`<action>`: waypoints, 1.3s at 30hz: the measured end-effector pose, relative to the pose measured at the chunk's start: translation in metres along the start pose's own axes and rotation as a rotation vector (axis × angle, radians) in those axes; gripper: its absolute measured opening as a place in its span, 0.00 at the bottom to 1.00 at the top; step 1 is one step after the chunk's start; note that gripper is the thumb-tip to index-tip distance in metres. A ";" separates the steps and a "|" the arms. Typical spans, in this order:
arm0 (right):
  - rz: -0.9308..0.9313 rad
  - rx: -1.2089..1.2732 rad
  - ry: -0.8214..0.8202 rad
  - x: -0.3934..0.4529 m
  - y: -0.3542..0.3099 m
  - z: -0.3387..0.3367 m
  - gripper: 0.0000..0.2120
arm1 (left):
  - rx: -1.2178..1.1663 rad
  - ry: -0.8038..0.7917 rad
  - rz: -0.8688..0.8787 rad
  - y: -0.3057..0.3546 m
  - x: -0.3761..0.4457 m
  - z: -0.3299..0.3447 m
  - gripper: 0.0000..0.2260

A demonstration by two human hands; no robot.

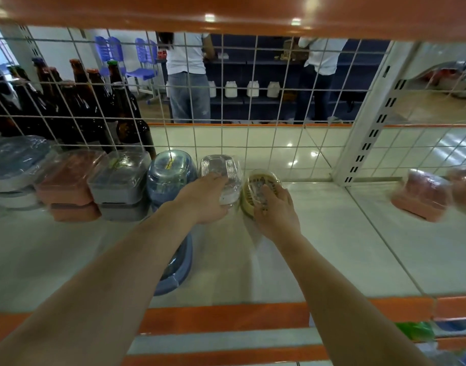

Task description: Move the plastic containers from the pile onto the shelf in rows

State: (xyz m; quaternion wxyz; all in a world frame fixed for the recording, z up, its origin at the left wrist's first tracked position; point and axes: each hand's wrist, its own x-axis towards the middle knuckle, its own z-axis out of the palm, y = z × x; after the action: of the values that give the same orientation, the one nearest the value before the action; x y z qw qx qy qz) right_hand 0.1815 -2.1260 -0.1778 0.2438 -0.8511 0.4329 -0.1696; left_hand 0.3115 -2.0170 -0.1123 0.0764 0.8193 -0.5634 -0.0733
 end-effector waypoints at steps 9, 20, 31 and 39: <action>0.004 -0.033 -0.081 0.007 0.004 -0.002 0.31 | 0.081 -0.100 0.015 -0.005 0.001 -0.002 0.33; -0.186 0.064 0.065 -0.018 0.018 -0.013 0.30 | 0.099 0.437 0.093 -0.020 -0.054 0.016 0.12; -0.072 0.071 -0.071 -0.069 -0.010 -0.013 0.24 | -0.062 0.428 -0.312 -0.038 -0.112 0.048 0.12; 0.025 0.116 -0.001 -0.109 -0.003 -0.026 0.24 | -0.192 0.364 -0.140 -0.046 -0.126 0.046 0.14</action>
State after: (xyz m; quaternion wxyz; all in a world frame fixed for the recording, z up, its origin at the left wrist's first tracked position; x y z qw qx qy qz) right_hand 0.1086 -2.0419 -0.1631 0.2952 -0.8303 0.4325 -0.1909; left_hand 0.2997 -1.8849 -0.1629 0.2493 0.8453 -0.4723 0.0174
